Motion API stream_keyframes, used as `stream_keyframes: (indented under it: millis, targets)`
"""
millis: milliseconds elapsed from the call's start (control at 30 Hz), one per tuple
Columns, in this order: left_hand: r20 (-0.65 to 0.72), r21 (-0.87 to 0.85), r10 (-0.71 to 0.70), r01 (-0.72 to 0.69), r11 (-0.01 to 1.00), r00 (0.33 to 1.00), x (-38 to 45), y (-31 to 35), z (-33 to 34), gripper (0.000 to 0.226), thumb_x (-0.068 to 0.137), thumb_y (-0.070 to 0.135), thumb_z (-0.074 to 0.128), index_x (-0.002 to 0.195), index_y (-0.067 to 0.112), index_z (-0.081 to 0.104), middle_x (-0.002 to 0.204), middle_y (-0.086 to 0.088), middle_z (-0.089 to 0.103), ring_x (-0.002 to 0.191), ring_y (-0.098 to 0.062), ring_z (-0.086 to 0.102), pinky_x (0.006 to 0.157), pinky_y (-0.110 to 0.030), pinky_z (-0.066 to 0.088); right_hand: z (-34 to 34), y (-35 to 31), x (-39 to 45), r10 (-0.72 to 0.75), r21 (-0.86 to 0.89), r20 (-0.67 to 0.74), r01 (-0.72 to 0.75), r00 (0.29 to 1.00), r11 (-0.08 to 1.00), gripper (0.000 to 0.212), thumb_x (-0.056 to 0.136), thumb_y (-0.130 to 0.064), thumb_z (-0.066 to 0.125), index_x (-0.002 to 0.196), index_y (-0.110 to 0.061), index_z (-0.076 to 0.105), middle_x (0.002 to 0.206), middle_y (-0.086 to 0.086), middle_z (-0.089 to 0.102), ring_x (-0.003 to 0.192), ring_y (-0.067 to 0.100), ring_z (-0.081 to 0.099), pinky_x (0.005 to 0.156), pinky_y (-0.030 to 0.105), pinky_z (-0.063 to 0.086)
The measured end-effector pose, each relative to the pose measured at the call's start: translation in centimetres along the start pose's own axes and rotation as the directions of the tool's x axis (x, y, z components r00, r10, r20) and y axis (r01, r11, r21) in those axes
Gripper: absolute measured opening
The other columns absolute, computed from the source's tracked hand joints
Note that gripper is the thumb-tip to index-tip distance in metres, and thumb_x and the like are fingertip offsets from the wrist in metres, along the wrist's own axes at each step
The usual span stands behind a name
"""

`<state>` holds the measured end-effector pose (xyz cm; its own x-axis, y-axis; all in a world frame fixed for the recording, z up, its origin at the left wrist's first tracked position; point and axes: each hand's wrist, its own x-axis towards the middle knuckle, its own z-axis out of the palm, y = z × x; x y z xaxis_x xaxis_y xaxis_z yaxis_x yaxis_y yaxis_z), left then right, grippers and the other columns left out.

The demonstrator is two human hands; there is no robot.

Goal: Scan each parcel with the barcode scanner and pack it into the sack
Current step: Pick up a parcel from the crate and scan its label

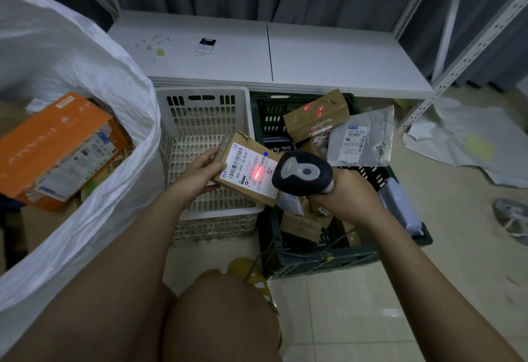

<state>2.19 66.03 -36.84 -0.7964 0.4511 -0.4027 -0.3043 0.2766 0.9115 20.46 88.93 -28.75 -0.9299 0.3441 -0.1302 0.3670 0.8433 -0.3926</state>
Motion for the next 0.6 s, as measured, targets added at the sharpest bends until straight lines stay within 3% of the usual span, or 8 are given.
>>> stream_keyframes:
  millis: [233,333,433,500,600]
  targets:
    - [-0.013,0.003,-0.001,0.001,1.000,1.000,-0.5,0.3,0.2,0.054,0.092,0.022,0.058,0.143,0.027,0.042,0.127,-0.002,0.061,0.098,-0.011,0.064,0.076,-0.029,0.054,0.2,0.1,-0.1,0.028,0.074,0.000,-0.028,1.000,0.997,0.029,0.082,-0.038,0.070,0.067,-0.032,0.046,0.071,-0.006,0.058,0.079,0.024,0.062,0.061,0.030,0.041]
    - [-0.046,-0.018,0.035,-0.036,0.999,0.998,-1.2,1.1,0.7,0.053,0.092,0.020,0.059,0.142,0.025,0.043,0.128,-0.004,0.059,0.100,-0.015,0.064,0.079,-0.032,0.055,0.1,-0.3,-0.8,0.039,0.271,-0.050,-0.024,0.998,0.962,0.017,0.078,-0.037,0.075,0.086,-0.030,0.062,0.086,-0.005,0.068,0.086,0.019,0.064,0.070,0.036,0.051]
    - [-0.087,-0.067,0.102,-0.108,0.992,0.991,-2.9,2.9,1.4,0.054,0.092,0.018,0.059,0.143,0.024,0.041,0.130,-0.006,0.056,0.100,-0.017,0.063,0.085,-0.035,0.054,0.2,-1.6,-1.7,0.087,0.511,-0.151,0.002,0.985,0.860,0.026,0.079,-0.032,0.076,0.102,-0.031,0.063,0.096,-0.009,0.070,0.093,0.013,0.065,0.079,0.039,0.054]
    - [-0.116,-0.122,0.156,-0.170,0.978,0.981,-4.7,4.4,1.6,0.052,0.093,0.016,0.059,0.141,0.024,0.041,0.131,-0.007,0.055,0.098,-0.017,0.064,0.085,-0.036,0.055,-0.4,-3.2,-2.2,0.111,0.651,-0.213,0.056,0.971,0.757,0.025,0.082,-0.021,0.076,0.103,-0.029,0.063,0.096,-0.012,0.069,0.094,0.009,0.065,0.077,0.030,0.053]
    - [-0.185,-0.157,0.279,-0.309,0.938,0.942,-8.7,6.6,0.7,0.053,0.092,0.017,0.061,0.140,0.026,0.042,0.140,-0.003,0.049,0.113,-0.021,0.060,0.081,-0.032,0.057,-2.0,-6.5,-2.7,0.142,0.786,-0.267,0.130,0.953,0.604,0.026,0.084,-0.012,0.074,0.101,-0.028,0.061,0.095,-0.011,0.068,0.090,-0.002,0.065,0.071,0.013,0.052]
